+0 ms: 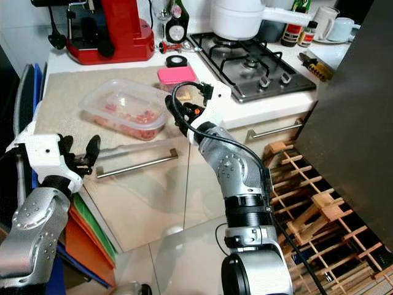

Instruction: Restocking fridge

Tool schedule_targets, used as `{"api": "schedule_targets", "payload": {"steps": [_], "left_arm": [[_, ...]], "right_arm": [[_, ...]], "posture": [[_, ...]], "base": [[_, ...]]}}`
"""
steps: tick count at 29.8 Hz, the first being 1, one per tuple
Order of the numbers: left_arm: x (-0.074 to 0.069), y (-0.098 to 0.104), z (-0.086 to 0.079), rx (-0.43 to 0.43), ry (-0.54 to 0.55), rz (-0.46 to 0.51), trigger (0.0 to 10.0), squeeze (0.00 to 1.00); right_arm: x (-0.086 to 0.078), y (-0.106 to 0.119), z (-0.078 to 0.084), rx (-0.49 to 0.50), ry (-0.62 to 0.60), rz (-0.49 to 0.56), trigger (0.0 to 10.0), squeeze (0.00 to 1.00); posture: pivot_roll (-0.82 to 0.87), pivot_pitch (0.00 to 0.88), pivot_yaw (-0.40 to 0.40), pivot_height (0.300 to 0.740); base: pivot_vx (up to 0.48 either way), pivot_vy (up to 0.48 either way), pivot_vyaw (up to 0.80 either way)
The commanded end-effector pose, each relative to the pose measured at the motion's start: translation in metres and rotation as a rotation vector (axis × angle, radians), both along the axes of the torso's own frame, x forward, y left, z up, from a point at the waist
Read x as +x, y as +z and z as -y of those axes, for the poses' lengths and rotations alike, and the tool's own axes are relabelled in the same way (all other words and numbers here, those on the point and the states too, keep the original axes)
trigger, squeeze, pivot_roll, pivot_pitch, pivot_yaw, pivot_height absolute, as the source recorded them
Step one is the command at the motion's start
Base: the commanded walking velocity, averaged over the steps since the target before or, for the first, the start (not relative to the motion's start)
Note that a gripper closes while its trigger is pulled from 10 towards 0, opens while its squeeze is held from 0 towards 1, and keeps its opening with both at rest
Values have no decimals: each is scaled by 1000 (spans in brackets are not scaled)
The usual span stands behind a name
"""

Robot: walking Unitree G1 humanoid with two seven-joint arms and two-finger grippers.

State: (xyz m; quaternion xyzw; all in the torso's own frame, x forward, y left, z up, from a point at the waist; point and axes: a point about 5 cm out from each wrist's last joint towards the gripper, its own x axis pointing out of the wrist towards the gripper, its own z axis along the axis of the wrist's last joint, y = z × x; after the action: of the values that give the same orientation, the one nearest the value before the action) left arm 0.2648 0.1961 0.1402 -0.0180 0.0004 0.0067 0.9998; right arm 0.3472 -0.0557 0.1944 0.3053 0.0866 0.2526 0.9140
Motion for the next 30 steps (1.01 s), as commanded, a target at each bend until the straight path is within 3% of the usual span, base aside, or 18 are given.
{"api": "schedule_targets", "payload": {"steps": [1,2,3,6,11,20,30], "left_arm": [[0,3,-2,4,-2,6,10000,0],[0,3,-2,4,-2,6,10000,0],[1,3,-1,4,-1,9,10000,0],[3,4,0,3,-4,12,10000,0],[3,3,3,0,-7,11,10000,0],[8,5,4,4,-11,15,10000,0],[12,7,9,2,-18,23,10000,0]], "right_arm": [[-3,1,-1,5,-14,2,10000,1000],[-3,1,-1,5,-14,2,10000,1000],[-2,4,3,-34,-33,29,10000,0],[-1,12,9,-59,-50,58,10000,0],[-9,16,7,-7,2,21,10000,0],[-19,2,-13,45,82,-68,10000,0],[-10,-13,-26,20,108,-116,10000,0]], "posture": [[81,11,-31,740],[81,11,-31,740],[79,6,-31,740],[75,0,-32,740],[74,0,-33,740],[72,0,-30,740],[73,0,-31,740]], "base": [[0,0,0],[0,0,0],[0,0,0],[0,0,0],[0,0,0],[0,0,0],[0,0,0]]}}
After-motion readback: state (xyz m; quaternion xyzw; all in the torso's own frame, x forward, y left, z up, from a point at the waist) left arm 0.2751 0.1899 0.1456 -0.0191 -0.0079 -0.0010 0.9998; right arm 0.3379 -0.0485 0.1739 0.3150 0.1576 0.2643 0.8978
